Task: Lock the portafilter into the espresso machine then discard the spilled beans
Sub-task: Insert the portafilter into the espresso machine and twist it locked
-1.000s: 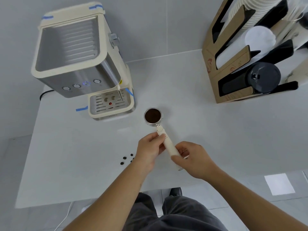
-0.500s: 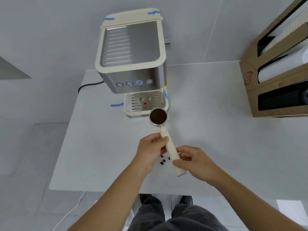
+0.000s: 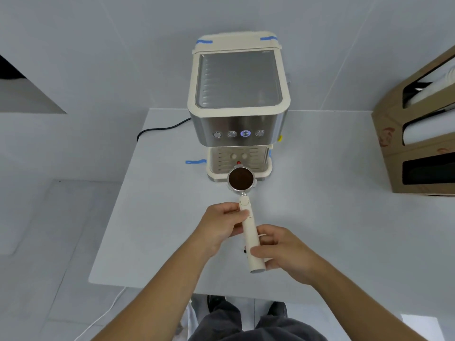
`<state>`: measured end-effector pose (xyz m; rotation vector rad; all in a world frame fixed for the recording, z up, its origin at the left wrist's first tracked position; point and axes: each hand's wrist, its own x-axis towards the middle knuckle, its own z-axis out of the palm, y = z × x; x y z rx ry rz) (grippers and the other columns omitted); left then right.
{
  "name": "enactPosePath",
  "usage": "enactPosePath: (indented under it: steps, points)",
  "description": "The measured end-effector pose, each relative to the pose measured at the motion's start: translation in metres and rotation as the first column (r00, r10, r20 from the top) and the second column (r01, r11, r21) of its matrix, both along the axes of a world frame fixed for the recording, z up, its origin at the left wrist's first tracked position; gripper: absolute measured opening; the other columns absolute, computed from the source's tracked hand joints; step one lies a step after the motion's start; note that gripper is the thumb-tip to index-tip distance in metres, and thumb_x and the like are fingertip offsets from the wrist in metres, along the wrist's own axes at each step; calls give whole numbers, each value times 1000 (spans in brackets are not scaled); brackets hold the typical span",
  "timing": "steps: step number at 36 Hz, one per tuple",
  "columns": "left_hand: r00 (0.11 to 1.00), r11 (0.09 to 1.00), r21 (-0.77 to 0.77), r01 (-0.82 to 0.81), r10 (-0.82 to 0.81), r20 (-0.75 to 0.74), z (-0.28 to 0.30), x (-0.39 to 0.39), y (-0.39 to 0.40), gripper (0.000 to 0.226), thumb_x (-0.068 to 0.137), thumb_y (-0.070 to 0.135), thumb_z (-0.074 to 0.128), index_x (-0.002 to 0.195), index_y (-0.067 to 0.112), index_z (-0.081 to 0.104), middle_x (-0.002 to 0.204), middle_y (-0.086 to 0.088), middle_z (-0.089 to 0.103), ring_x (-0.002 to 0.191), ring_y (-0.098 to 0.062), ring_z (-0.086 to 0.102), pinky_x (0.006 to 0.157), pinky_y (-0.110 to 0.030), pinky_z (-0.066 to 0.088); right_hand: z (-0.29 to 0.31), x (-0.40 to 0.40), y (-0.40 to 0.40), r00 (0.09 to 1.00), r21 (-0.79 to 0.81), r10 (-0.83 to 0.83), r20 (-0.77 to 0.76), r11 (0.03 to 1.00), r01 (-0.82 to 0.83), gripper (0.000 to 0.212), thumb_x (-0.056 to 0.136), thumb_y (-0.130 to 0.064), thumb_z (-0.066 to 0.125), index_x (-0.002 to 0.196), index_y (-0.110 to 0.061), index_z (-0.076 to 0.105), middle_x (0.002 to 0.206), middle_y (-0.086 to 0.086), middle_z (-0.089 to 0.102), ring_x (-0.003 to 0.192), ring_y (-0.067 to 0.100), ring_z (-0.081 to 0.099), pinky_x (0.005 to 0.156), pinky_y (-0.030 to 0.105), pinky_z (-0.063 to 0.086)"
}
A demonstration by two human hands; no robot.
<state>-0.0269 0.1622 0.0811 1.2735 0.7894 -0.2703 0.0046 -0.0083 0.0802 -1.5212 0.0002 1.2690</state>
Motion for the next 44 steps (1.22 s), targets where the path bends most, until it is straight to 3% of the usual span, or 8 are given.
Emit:
enactPosePath:
  steps: [16, 20, 25, 31, 34, 38, 40, 44]
  points:
    - [991, 987, 87, 132, -130, -29, 6, -1, 19, 17, 88, 12, 69, 103, 8, 73, 101, -8, 76, 89, -19, 75, 81, -29, 60, 13, -4, 24, 997, -14, 74, 10, 997, -74, 42, 80, -3, 70, 118, -15, 58, 105, 10, 66, 100, 24, 66, 76, 46, 62]
    - [983, 966, 183, 185, -178, -51, 16, 1, 28, 15, 88, 20, 69, 99, 13, 75, 97, -6, 76, 88, -17, 74, 79, -28, 60, 14, -2, 29, 998, 3, 61, 7, 998, -61, 43, 79, -1, 69, 118, -13, 57, 102, 9, 65, 99, 24, 66, 75, 48, 61]
    - [964, 887, 378, 265, -252, -84, 38, 2, 50, 15, 86, 25, 67, 85, 14, 77, 85, -3, 76, 83, -15, 72, 77, -27, 60, 14, 1, 37, 999, -3, 40, -10, 999, -40, 41, 76, -2, 69, 115, -10, 57, 100, 9, 67, 103, 33, 65, 79, 54, 60]
    - [937, 713, 637, 293, -347, -42, 81, 11, 86, 22, 86, 33, 68, 73, 17, 76, 75, -2, 76, 77, -20, 72, 80, -41, 59, 13, 8, 46, 1000, -13, 4, -12, 1000, -4, 43, 78, 1, 67, 117, -11, 55, 99, 8, 65, 81, 19, 68, 74, 49, 61]
    - [937, 673, 711, 204, -345, 58, 110, 22, 98, 18, 85, 35, 69, 71, 24, 74, 72, 1, 75, 74, -19, 71, 71, -33, 58, 13, 13, 50, 1000, -2, -16, -24, 1000, 16, 45, 78, 1, 67, 119, -13, 55, 100, 10, 64, 87, 24, 69, 72, 48, 61]
    - [907, 626, 777, 72, -364, 209, 141, 37, 98, 10, 85, 30, 67, 78, 29, 75, 77, 13, 73, 67, 4, 65, 54, -6, 45, 15, 21, 54, 999, 16, -31, -25, 999, 32, 42, 78, 0, 66, 117, -10, 58, 101, 12, 63, 90, 27, 69, 71, 48, 60]
    - [885, 599, 800, 29, -388, 258, 150, 47, 98, 9, 86, 30, 67, 87, 29, 76, 84, 19, 73, 78, 9, 65, 65, -3, 44, 16, 25, 56, 999, 20, -38, -25, 999, 39, 39, 80, 0, 66, 116, -9, 59, 100, 12, 64, 89, 26, 69, 71, 47, 60]
    - [855, 491, 871, -9, -448, 261, 158, 70, 102, 25, 88, 35, 65, 110, 25, 73, 108, 16, 71, 106, 1, 62, 89, -15, 44, 20, 32, 61, 998, 32, -55, -26, 998, 56, 34, 81, 0, 66, 115, -4, 61, 95, 9, 66, 88, 25, 68, 74, 51, 60]
